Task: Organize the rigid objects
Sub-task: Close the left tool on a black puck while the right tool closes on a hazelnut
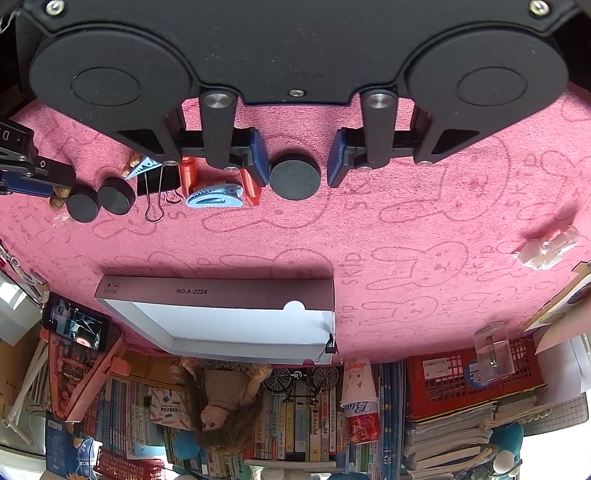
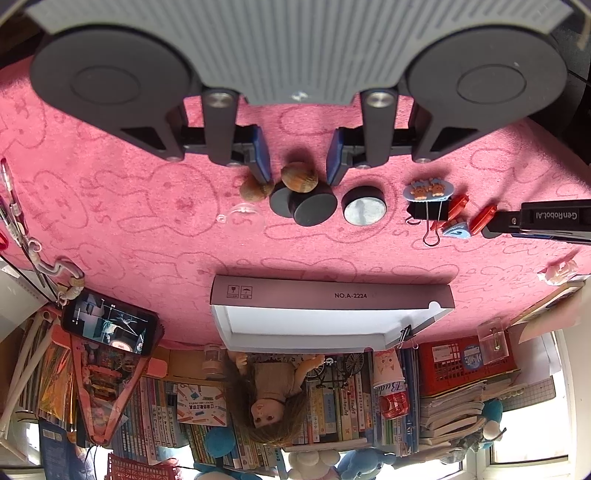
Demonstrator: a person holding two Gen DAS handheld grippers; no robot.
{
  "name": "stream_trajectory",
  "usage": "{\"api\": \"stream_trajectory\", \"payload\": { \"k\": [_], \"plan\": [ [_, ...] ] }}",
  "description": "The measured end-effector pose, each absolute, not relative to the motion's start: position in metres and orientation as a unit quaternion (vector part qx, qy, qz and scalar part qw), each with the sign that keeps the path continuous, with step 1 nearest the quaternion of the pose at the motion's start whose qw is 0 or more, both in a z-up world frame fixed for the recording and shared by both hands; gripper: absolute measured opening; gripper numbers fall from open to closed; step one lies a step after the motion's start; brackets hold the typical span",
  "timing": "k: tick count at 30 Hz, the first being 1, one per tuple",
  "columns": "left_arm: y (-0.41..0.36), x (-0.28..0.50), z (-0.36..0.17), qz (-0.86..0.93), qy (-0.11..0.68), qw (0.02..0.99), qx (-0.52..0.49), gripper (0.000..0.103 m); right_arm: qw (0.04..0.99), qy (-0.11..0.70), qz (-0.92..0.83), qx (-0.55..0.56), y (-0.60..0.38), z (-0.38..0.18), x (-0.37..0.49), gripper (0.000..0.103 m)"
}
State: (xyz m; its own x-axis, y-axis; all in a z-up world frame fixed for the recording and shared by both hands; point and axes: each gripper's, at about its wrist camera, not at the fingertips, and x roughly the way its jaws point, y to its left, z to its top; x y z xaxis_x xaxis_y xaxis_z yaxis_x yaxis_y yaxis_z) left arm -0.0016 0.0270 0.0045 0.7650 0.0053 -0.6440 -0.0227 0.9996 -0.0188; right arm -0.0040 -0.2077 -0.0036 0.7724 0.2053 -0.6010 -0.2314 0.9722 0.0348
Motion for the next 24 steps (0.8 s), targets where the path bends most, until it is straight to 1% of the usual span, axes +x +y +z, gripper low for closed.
{"api": "stream_trajectory", "payload": {
  "k": [7, 9, 11, 13, 14, 24],
  "plan": [
    [0.0259, 0.0056, 0.0024, 0.016, 0.338, 0.941, -0.007, 0.041, 0.941, 0.316, 0.119, -0.021, -0.2071, -0.0037, -0.0016, 0.039],
    [0.0259, 0.0065, 0.0017, 0.017, 0.336, 0.942, -0.007, 0.041, 0.94, 0.317, 0.121, -0.022, -0.2065, -0.0042, -0.0009, 0.038],
    [0.0262, 0.0077, 0.0015, 0.017, 0.334, 0.942, -0.006, 0.041, 0.94, 0.317, 0.122, -0.024, -0.2052, -0.0044, -0.0009, 0.033],
    [0.0266, 0.0076, 0.0015, 0.015, 0.332, 0.943, -0.008, 0.036, 0.941, 0.315, 0.125, -0.026, -0.2046, -0.004, -0.0016, 0.028],
    [0.0272, 0.0071, 0.0018, 0.017, 0.331, 0.944, -0.009, 0.03, 0.941, 0.314, 0.126, -0.025, -0.2044, -0.0037, -0.002, 0.027],
    [0.028, 0.004, 0.0108, 0.02, 0.315, 0.949, -0.012, 0.03, 0.944, 0.299, 0.138, -0.019, -0.2033, 0.005, -0.0031, 0.026]
  ]
}}
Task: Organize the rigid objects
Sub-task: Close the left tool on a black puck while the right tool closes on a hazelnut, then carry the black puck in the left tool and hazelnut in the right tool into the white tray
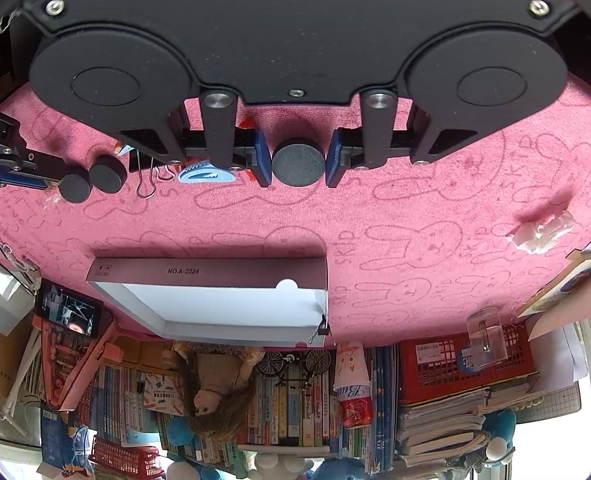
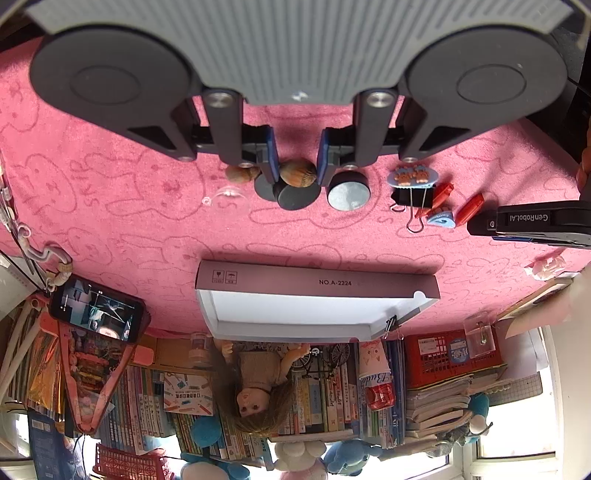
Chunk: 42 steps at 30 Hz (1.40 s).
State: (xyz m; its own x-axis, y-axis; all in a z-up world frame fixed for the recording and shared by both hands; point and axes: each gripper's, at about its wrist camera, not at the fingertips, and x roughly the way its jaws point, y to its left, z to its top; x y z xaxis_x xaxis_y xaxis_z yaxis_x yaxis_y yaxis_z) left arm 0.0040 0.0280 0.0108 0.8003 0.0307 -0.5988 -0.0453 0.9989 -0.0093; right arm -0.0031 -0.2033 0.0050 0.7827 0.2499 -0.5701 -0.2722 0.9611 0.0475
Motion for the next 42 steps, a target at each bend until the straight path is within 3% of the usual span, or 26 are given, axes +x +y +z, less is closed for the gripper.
{"api": "stream_trajectory", "payload": {
  "k": [42],
  "plan": [
    [-0.006, 0.059, 0.049, -0.041, 0.286, 0.957, -0.023, 0.03, 0.955, 0.277, 0.097, 0.034, -0.221, 0.03, 0.06, 0.026]
  ]
}}
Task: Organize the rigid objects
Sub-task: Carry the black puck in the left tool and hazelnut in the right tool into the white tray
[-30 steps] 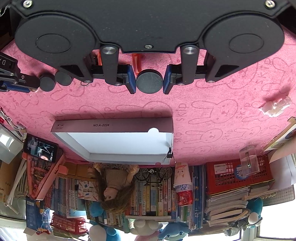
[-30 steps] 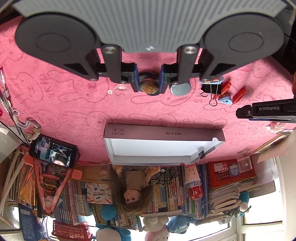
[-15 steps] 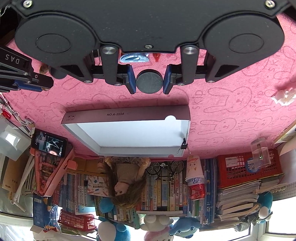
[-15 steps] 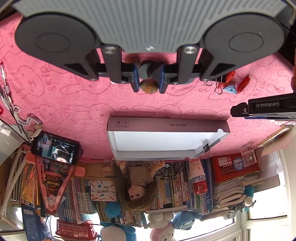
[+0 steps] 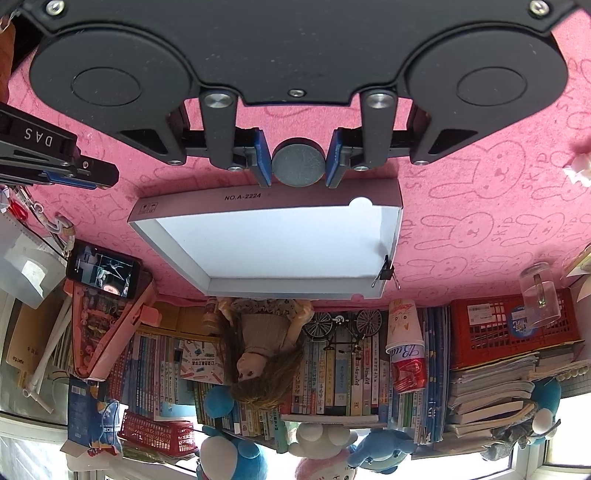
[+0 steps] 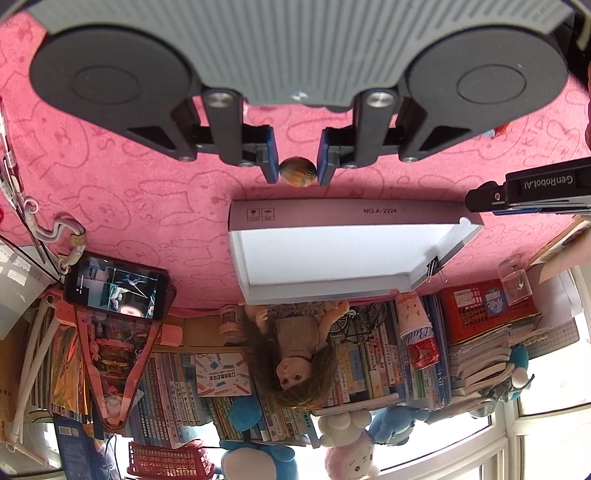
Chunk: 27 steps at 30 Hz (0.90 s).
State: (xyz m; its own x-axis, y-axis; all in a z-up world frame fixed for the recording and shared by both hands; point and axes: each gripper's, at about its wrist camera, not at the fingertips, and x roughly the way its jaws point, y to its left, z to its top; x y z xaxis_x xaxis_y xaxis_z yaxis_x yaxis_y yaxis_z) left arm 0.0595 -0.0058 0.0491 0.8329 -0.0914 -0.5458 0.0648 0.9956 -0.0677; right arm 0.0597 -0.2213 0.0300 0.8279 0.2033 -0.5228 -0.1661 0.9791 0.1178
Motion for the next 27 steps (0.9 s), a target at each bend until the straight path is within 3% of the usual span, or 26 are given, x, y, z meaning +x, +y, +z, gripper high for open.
{"api": "stream_trajectory", "payload": {
  "k": [17, 27],
  "plan": [
    [-0.004, 0.136, 0.058, -0.065, 0.321, 0.944, -0.049, 0.03, 0.953, 0.273, 0.111, 0.069, -0.226, 0.046, 0.129, 0.026],
    [-0.001, 0.202, 0.04, -0.071, 0.364, 0.927, -0.063, 0.03, 0.935, 0.317, 0.13, 0.093, -0.222, 0.037, 0.19, 0.027]
  ]
}}
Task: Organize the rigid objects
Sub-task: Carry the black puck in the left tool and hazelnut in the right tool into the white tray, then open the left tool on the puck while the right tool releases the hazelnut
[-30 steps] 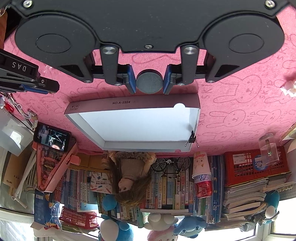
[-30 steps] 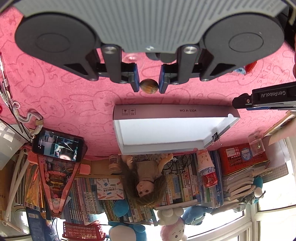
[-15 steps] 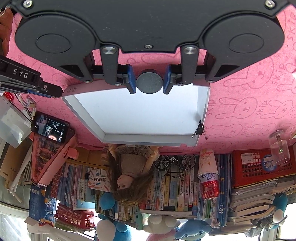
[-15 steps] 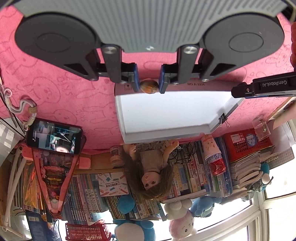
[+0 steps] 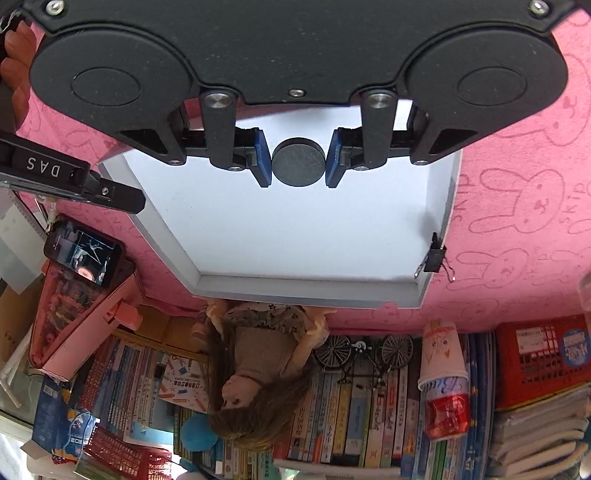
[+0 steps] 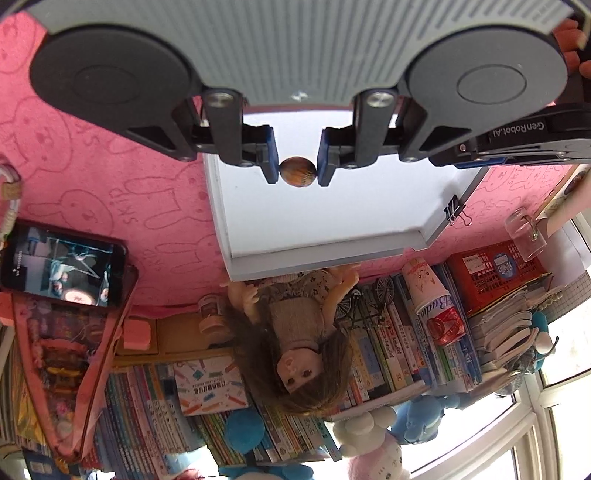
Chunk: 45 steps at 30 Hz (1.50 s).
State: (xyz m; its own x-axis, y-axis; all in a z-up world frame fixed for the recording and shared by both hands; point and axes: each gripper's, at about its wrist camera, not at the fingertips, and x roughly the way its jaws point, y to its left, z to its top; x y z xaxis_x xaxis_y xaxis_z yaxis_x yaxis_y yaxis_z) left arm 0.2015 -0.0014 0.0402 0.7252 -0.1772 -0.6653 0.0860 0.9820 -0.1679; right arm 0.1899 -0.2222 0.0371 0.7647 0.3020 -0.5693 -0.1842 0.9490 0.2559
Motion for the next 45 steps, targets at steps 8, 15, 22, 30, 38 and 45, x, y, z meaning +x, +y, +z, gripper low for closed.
{"api": "stream_trajectory", "payload": {
  "k": [8, 15, 22, 30, 38, 45],
  "plan": [
    [-0.004, 0.229, 0.025, -0.06, 0.382, 0.921, -0.059, 0.03, 0.923, 0.353, 0.125, 0.088, -0.216, 0.017, 0.218, 0.027],
    [-0.007, 0.233, 0.016, -0.056, 0.388, 0.919, -0.053, 0.03, 0.919, 0.365, 0.121, 0.088, -0.213, 0.007, 0.226, 0.027],
    [-0.01, 0.235, 0.012, -0.053, 0.39, 0.918, -0.047, 0.03, 0.916, 0.375, 0.12, 0.078, -0.209, 0.003, 0.229, 0.027],
    [-0.01, 0.235, 0.011, -0.053, 0.388, 0.919, -0.046, 0.03, 0.916, 0.377, 0.119, 0.064, -0.205, 0.002, 0.23, 0.027],
    [-0.01, 0.233, 0.014, -0.054, 0.384, 0.92, -0.049, 0.034, 0.917, 0.374, 0.12, 0.07, -0.206, 0.002, 0.228, 0.036],
    [-0.009, 0.222, 0.025, -0.05, 0.361, 0.93, -0.048, 0.064, 0.922, 0.363, 0.122, 0.064, -0.205, 0.009, 0.22, 0.061]
  ]
}}
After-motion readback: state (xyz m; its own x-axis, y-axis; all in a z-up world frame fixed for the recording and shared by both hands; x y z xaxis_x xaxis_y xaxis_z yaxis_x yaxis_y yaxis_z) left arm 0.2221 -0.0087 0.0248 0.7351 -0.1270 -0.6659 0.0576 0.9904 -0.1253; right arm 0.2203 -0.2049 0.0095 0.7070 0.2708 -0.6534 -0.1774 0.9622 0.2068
